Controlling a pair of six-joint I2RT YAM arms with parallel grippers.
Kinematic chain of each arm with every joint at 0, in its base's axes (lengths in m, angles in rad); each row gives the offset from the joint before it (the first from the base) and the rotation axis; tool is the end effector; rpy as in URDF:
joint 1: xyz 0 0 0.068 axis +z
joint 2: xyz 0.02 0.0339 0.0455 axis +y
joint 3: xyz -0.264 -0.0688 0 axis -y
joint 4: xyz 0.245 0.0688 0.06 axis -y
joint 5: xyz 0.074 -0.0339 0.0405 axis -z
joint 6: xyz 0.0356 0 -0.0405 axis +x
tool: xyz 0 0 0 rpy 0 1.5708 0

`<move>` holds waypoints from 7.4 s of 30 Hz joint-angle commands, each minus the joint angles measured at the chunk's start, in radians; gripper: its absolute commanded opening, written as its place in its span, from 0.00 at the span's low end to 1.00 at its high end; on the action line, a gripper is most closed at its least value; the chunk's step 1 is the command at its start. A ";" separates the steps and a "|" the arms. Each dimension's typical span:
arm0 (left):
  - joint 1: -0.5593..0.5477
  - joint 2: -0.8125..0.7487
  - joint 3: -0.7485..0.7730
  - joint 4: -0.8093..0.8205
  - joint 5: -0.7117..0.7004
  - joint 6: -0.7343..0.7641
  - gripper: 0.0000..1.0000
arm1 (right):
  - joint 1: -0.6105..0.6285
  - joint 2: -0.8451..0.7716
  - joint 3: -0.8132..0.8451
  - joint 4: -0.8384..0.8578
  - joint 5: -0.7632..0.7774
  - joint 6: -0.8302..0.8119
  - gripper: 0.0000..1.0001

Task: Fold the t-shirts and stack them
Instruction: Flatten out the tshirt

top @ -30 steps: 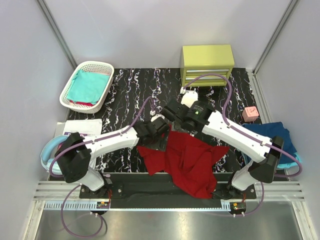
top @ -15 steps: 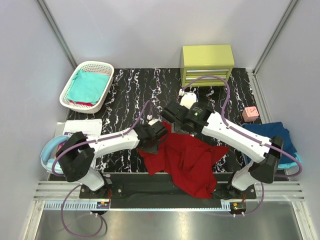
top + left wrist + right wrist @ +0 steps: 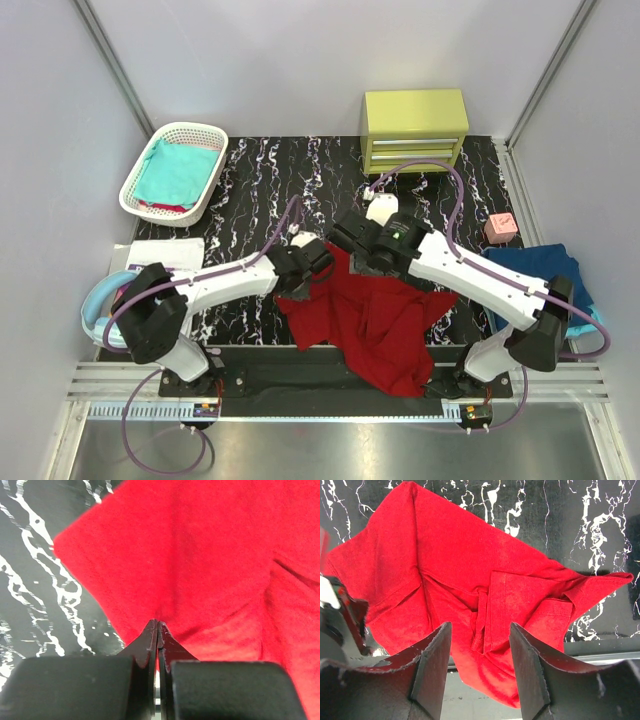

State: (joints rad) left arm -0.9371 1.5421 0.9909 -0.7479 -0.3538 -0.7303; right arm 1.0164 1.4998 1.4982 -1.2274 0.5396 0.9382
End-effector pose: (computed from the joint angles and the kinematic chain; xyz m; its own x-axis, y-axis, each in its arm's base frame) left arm 0.1766 -0.2194 0.1967 -0.8925 0.1578 -0.4226 0.1416 0.9875 0.0696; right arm 0.1637 0.2296 0.3379 -0.8084 0.0087 -0.5886 0.0223 0.9996 -0.0159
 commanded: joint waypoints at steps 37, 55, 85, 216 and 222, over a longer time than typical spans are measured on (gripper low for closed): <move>-0.058 -0.027 -0.046 0.045 0.090 -0.100 0.48 | 0.005 -0.069 -0.087 0.060 0.017 -0.047 0.58; -0.052 0.016 -0.003 0.019 0.000 -0.106 0.04 | 0.005 -0.088 -0.115 0.074 0.005 -0.067 0.59; 0.409 0.045 0.567 -0.126 -0.206 0.242 0.00 | -0.010 -0.084 -0.099 0.094 0.049 -0.093 0.58; 0.296 -0.272 1.290 -0.456 -0.310 0.184 0.00 | -0.041 -0.190 0.896 0.198 0.565 -0.787 0.00; 0.294 -0.350 1.214 -0.456 -0.318 0.170 0.00 | -0.039 -0.242 0.855 0.184 0.571 -0.765 0.00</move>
State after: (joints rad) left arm -0.6407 1.2648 2.2318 -1.2385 -0.6361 -0.5552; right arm 0.9699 1.3052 2.3604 -1.0557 1.0565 0.1658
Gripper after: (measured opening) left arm 0.005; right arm 0.010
